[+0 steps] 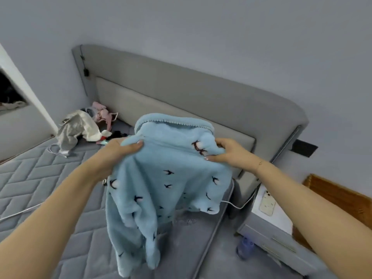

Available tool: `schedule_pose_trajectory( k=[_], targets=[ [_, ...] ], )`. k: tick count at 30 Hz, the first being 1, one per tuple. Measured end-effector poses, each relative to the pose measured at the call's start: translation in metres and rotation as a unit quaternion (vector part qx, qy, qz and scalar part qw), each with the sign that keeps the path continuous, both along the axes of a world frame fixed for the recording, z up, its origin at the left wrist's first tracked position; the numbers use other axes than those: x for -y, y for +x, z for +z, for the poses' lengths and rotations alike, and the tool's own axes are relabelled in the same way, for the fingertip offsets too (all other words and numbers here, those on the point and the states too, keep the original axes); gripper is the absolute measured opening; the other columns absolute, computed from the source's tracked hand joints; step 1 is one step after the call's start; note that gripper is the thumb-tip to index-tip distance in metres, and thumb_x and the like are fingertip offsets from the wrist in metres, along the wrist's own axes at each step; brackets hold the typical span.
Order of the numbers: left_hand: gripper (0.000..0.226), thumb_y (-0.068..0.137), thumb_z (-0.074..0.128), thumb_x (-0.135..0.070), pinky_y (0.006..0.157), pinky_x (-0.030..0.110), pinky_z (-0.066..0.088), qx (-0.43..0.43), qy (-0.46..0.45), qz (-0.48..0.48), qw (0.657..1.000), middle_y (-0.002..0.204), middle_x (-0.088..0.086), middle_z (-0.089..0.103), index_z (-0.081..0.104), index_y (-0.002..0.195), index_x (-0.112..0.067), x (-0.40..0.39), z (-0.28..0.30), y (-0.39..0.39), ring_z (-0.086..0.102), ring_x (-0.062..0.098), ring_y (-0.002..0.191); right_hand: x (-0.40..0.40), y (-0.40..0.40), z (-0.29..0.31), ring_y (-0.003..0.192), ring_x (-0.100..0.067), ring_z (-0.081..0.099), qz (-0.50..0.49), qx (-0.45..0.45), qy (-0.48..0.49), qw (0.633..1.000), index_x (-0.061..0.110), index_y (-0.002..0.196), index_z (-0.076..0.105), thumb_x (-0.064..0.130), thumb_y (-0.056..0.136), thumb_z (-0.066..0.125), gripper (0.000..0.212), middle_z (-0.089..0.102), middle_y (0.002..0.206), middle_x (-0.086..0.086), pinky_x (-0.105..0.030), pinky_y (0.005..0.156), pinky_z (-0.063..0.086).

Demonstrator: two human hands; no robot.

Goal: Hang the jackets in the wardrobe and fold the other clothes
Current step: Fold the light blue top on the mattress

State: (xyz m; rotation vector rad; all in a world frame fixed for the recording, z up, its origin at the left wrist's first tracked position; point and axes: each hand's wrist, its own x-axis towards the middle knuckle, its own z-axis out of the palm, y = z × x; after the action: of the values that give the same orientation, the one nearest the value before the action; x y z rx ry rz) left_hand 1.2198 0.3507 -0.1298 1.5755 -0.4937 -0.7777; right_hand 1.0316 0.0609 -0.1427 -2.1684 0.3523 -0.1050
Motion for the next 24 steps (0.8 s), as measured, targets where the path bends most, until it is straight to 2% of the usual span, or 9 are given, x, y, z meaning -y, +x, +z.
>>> schedule_pose_trajectory(
  k=[2, 7, 10, 12, 15, 17, 19, 21, 24],
  targets=[
    [0.024, 0.075, 0.075, -0.036, 0.064, 0.03, 0.059, 0.039, -0.029, -0.004, 0.999, 0.097, 0.011, 0.076, 0.079, 0.091, -0.018, 0.013, 0.025, -0.004, 0.074, 0.024, 0.084, 0.005, -0.008, 0.004, 0.086, -0.013, 0.068, -0.01, -0.007, -0.018, 1.0, 0.018, 0.104, 0.067, 0.046, 0.079, 0.076, 0.039, 0.072, 0.097, 0.003, -0.03, 0.075, 0.053],
    [0.025, 0.075, 0.075, -0.04, 0.061, 0.028, 0.06, 0.097, -0.067, 0.074, 0.99, 0.084, 0.0, 0.077, 0.076, 0.085, -0.017, 0.029, 0.065, -0.005, 0.073, 0.017, 0.075, -0.001, -0.027, 0.001, 0.05, -0.01, 0.045, -0.035, -0.043, -0.003, 0.998, 0.002, 0.067, 0.05, 0.075, 0.073, 0.055, 0.073, 0.05, 0.058, 0.002, -0.021, 0.049, 0.033],
    [0.02, 0.082, 0.074, -0.039, 0.061, 0.021, 0.056, 0.195, -0.008, 0.099, 0.976, 0.079, -0.005, 0.076, 0.074, 0.086, -0.019, 0.017, 0.068, 0.007, 0.071, 0.01, 0.073, -0.001, -0.03, 0.017, 0.053, -0.008, 0.047, -0.119, 0.12, 0.005, 0.986, -0.002, 0.068, 0.052, 0.064, 0.078, 0.059, 0.068, 0.053, 0.06, 0.001, -0.024, 0.052, 0.036],
    [0.021, 0.081, 0.076, -0.039, 0.064, 0.018, 0.049, 0.316, 0.084, 0.075, 0.942, 0.074, -0.004, 0.072, 0.075, 0.079, -0.019, 0.004, 0.065, 0.015, 0.063, 0.006, 0.068, 0.001, -0.025, 0.041, 0.052, -0.002, 0.042, -0.169, 0.225, -0.035, 0.959, 0.013, 0.066, 0.057, 0.047, 0.091, 0.058, 0.042, 0.049, 0.058, 0.009, -0.019, 0.05, 0.033],
    [0.041, 0.072, 0.077, -0.055, 0.064, 0.028, 0.043, 0.393, 0.168, 0.027, 0.904, 0.07, 0.007, 0.069, 0.074, 0.074, -0.014, -0.011, 0.062, 0.02, 0.056, 0.01, 0.063, -0.004, -0.018, 0.068, 0.062, -0.005, 0.046, -0.175, 0.297, -0.021, 0.938, 0.016, 0.081, 0.066, 0.034, 0.099, 0.054, 0.029, 0.056, 0.066, 0.0, -0.02, 0.057, 0.037],
    [0.053, 0.056, 0.073, -0.079, 0.058, 0.02, 0.043, 0.374, 0.183, -0.019, 0.909, 0.059, -0.01, 0.064, 0.073, 0.066, -0.027, -0.022, 0.068, 0.019, 0.055, 0.001, 0.056, -0.008, -0.018, 0.077, 0.069, -0.014, 0.046, -0.169, 0.323, 0.001, 0.931, -0.002, 0.092, 0.063, 0.037, 0.099, 0.052, 0.041, 0.053, 0.073, -0.014, -0.027, 0.061, 0.038],
    [0.054, 0.054, 0.068, -0.084, 0.069, 0.012, 0.051, 0.305, 0.166, -0.109, 0.931, 0.081, -0.017, 0.073, 0.075, 0.083, -0.04, -0.036, 0.072, 0.014, 0.067, -0.002, 0.075, -0.013, -0.023, 0.086, 0.072, -0.016, 0.05, -0.162, 0.331, 0.014, 0.93, 0.002, 0.096, 0.065, 0.04, 0.098, 0.053, 0.04, 0.058, 0.079, -0.015, -0.029, 0.064, 0.042],
    [0.054, 0.073, 0.07, -0.068, 0.086, 0.022, 0.055, 0.179, 0.092, -0.174, 0.964, 0.117, -0.003, 0.071, 0.07, 0.115, -0.034, -0.049, 0.066, 0.012, 0.067, 0.013, 0.108, -0.016, -0.031, 0.094, 0.076, -0.012, 0.059, -0.154, 0.323, 0.022, 0.933, 0.017, 0.093, 0.071, 0.039, 0.097, 0.055, 0.027, 0.069, 0.085, -0.01, -0.029, 0.069, 0.048],
    [0.037, 0.084, 0.065, -0.051, 0.076, 0.024, 0.057, 0.065, -0.062, -0.103, 0.991, 0.124, 0.005, 0.068, 0.07, 0.116, -0.034, -0.059, 0.072, -0.005, 0.069, 0.015, 0.105, -0.022, -0.046, 0.105, 0.079, -0.003, 0.067, -0.126, 0.298, 0.043, 0.945, 0.032, 0.089, 0.073, 0.037, 0.094, 0.056, 0.018, 0.074, 0.085, 0.011, -0.019, 0.069, 0.052]
  ],
)
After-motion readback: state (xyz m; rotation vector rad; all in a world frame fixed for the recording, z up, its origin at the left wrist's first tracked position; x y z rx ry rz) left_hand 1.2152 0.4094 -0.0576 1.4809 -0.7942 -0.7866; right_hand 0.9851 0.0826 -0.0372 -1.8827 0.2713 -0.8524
